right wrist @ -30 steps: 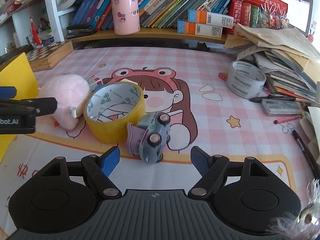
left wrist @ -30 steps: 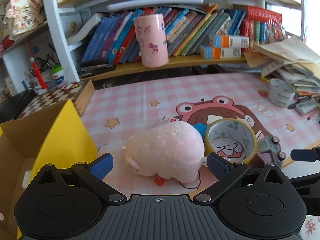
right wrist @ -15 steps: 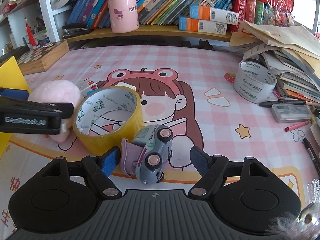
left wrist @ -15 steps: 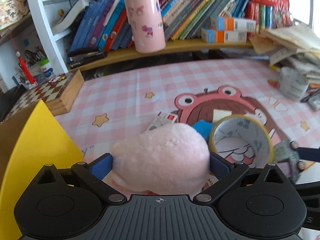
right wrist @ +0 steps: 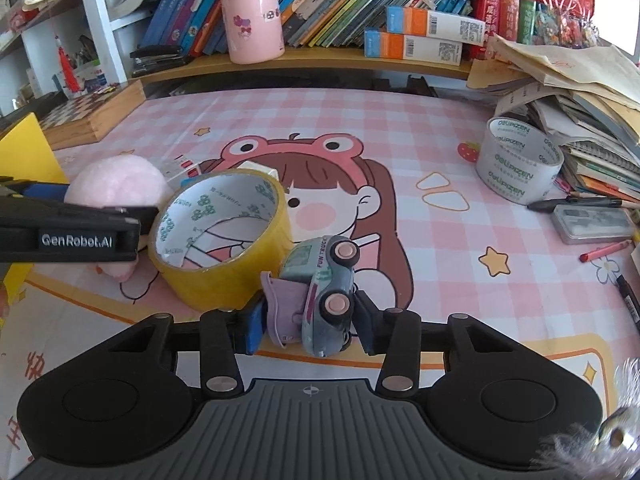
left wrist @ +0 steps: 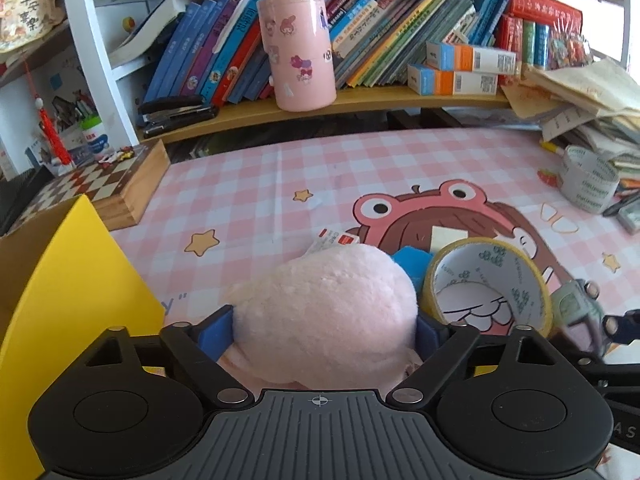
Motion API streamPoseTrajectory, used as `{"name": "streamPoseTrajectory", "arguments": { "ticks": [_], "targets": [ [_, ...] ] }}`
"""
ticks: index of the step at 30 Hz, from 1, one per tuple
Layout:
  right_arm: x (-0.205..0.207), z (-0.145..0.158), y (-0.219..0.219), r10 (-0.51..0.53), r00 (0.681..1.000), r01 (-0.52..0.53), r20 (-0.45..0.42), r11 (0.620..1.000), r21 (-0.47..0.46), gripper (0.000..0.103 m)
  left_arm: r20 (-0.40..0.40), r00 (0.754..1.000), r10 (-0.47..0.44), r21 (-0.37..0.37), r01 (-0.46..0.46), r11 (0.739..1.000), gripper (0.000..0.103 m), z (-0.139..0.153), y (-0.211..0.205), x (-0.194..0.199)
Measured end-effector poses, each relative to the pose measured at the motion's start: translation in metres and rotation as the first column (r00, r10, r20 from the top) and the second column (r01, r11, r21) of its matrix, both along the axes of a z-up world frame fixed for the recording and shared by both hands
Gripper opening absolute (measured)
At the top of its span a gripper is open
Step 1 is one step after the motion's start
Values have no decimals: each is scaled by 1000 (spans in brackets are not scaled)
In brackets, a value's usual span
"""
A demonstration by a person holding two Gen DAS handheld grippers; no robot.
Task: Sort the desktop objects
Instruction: 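Close the left tool on the pink pig plush while the right tool grasps the grey toy car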
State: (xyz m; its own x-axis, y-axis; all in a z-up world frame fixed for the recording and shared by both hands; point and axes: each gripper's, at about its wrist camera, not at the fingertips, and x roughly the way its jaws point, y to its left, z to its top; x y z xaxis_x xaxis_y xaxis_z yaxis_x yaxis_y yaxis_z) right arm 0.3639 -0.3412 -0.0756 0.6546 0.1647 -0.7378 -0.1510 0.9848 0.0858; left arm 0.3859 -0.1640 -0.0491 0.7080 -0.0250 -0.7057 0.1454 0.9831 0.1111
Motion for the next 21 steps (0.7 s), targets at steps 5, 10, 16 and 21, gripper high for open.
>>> {"name": "streamPoseTrajectory", "arguments": {
  "ticks": [5, 10, 16, 21],
  "targets": [
    [-10, 9, 0, 5, 1000, -6, 30, 1000, 13, 41, 20, 1000, 15, -94, -13, 996, 84, 16, 8, -16],
    [-24, 16, 0, 6, 999, -7, 39, 1000, 30, 41, 56, 998, 10, -143, -2, 990, 84, 31, 10, -39],
    [-44, 22, 3, 11, 999, -12, 45, 999, 35, 41, 89, 996, -10, -184, 26, 983, 84, 46, 13, -67],
    [-63, 30, 6, 17, 998, -19, 59, 999, 35, 41, 101, 994, -28, -225, 51, 973, 84, 55, 18, -90]
  ]
}}
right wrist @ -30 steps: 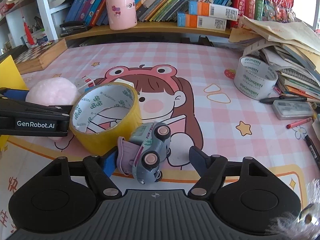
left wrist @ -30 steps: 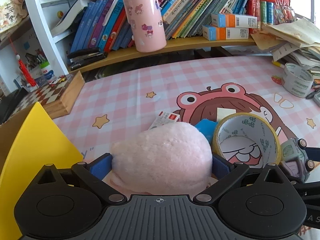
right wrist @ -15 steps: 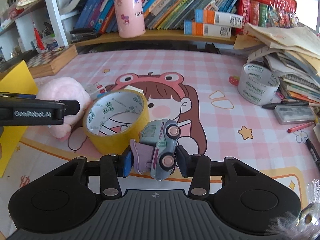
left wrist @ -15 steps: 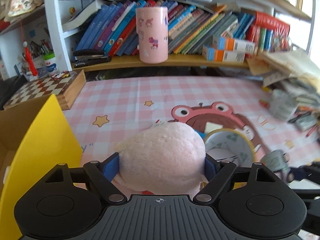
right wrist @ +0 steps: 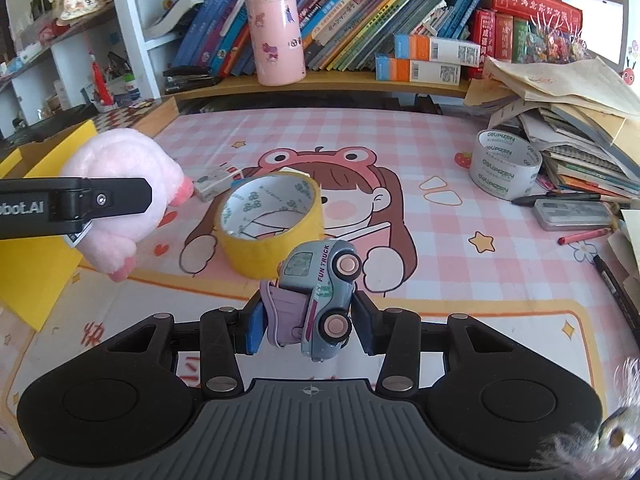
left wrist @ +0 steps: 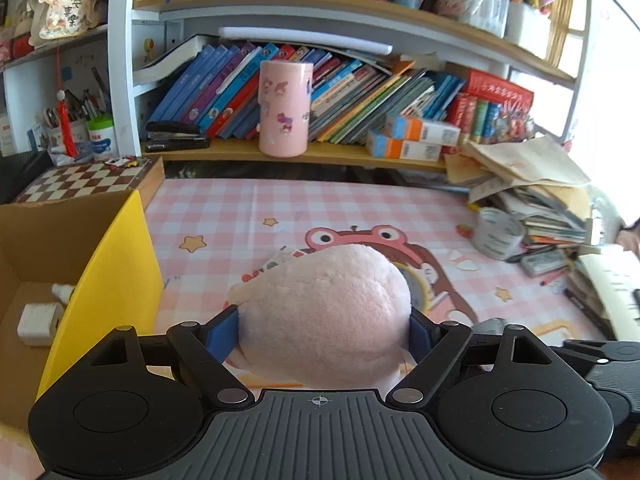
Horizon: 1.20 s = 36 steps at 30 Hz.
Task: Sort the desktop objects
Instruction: 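Close the left tool on the pink pig plush while the right tool grasps the grey toy car, then carry the pig plush and toy car with both tools toward the yellow box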
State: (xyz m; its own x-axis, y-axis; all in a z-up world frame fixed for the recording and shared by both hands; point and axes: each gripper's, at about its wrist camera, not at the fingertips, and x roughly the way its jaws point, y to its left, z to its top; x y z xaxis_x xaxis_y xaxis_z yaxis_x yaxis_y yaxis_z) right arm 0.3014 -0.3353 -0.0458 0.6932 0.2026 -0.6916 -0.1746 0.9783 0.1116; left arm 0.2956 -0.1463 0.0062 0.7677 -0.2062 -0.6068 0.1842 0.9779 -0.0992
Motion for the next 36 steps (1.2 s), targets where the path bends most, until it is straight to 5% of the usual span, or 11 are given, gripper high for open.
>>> {"name": "streamPoseTrajectory", "arguments": {
  "ticks": [15, 36],
  "targets": [
    [-57, 25, 22, 6, 1000, -6, 22, 1000, 25, 41, 81, 992, -98, 12, 97, 995, 84, 21, 28, -75],
    [-145, 29, 113, 49, 999, -49, 3, 999, 6, 41, 31, 994, -102, -37, 103, 994, 84, 8, 114, -168]
  ]
}}
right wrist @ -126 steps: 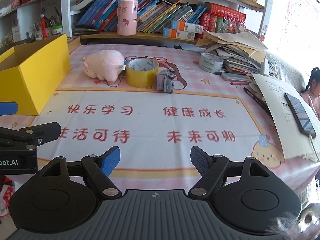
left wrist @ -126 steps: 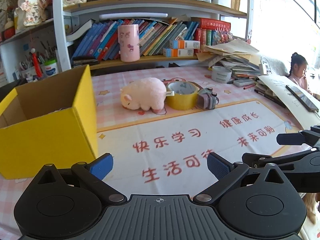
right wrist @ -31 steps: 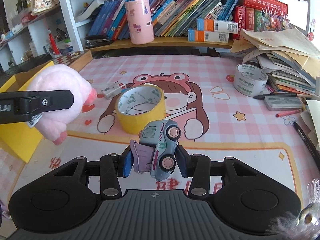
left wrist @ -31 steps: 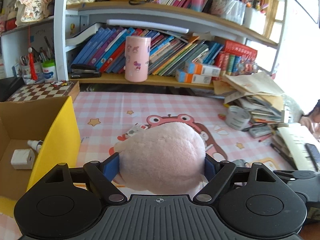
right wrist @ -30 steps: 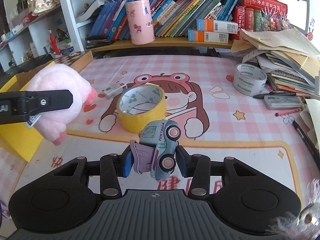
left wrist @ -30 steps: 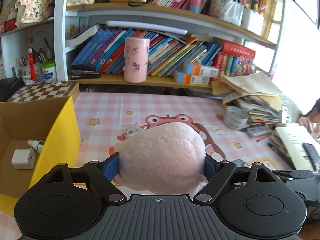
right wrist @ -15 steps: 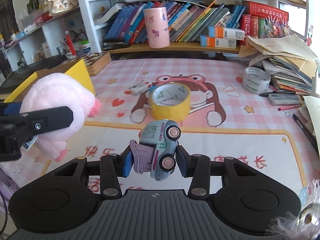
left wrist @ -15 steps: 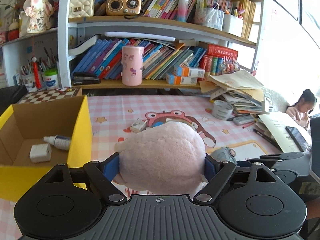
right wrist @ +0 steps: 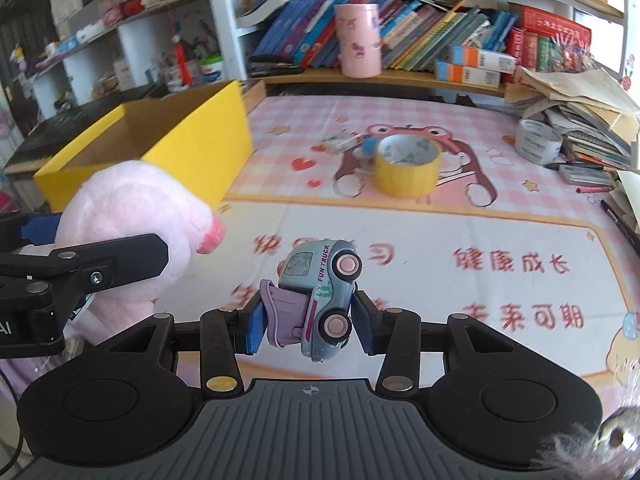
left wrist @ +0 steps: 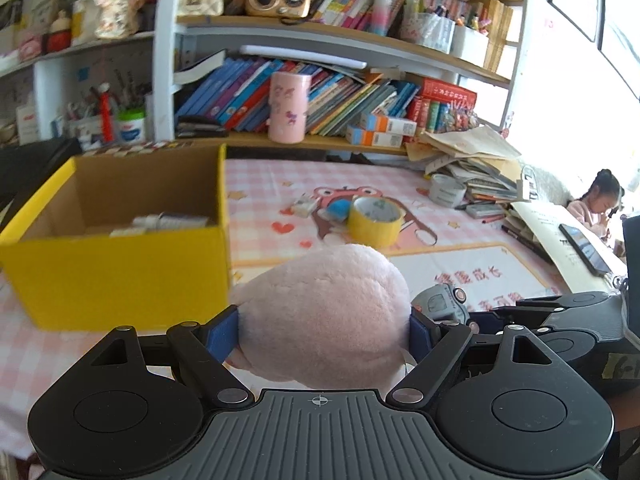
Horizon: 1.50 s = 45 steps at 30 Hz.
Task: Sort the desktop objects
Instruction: 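Carry the pig plush and toy car with both tools toward the yellow box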
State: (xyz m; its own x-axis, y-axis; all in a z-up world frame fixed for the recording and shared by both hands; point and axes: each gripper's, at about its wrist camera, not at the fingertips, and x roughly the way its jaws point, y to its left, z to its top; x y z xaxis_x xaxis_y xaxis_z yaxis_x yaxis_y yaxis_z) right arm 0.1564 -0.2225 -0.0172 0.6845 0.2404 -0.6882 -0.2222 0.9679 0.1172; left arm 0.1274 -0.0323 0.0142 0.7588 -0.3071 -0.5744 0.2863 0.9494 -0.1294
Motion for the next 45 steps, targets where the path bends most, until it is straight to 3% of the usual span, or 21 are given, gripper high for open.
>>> {"name": "streamPoseTrajectory", "arguments": {
  "ticks": [23, 45],
  "targets": [
    [-102, -20, 78, 40, 998, -37, -54, 998, 54, 41, -61, 997, 51, 47, -48, 998, 84, -13, 78, -91],
    [-120, -16, 118, 176, 984, -176, -40, 984, 3, 41, -53, 989, 141, 16, -140, 990, 84, -11, 110, -115]
  ]
}}
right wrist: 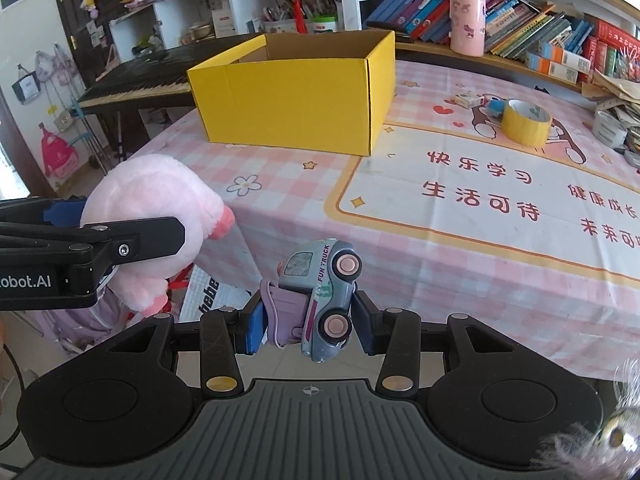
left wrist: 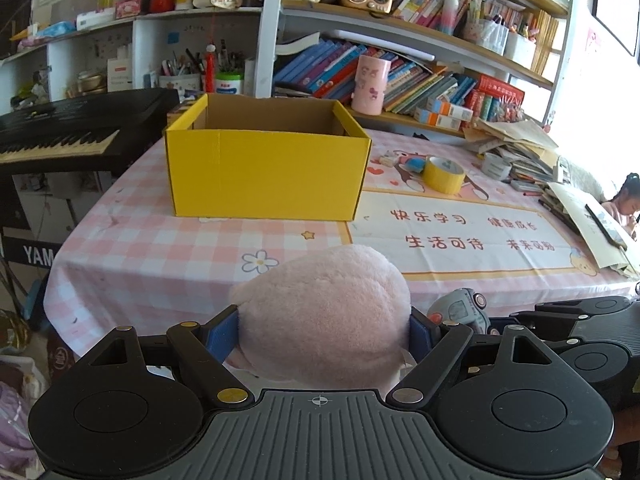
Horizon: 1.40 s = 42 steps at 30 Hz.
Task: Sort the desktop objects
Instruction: 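Carry the pig plush and toy car with both tools toward the yellow box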
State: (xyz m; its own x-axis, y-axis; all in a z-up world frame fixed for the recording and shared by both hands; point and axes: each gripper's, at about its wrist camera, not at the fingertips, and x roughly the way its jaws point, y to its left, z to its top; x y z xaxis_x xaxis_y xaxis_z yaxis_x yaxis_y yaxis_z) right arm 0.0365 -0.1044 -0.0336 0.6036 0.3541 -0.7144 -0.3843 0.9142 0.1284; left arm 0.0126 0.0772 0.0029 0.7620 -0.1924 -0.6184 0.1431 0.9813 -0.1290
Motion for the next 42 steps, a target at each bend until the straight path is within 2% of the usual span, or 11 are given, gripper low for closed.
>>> {"name": "streamPoseTrajectory", "arguments": {
  "ticks": [9, 24, 33, 42],
  "targets": [
    [3, 4, 4, 4, 1000, -4, 13, 1000, 2, 41, 20, 1000, 6, -4, -6, 1000, 84, 4, 4, 1],
    [20, 11, 23, 74, 997, -74, 32, 997, 5, 41, 52, 998, 42, -12, -41, 999, 84, 13, 17, 16],
    [52, 28, 19, 76, 995, -77, 72, 997, 21, 41, 118, 992, 40, -20, -38, 999, 84, 35, 15, 46],
    [108, 68, 14, 91, 980, -104, 176, 992, 66, 41, 211, 977, 44, 12, -47, 999, 84, 61, 11, 104]
  ]
}}
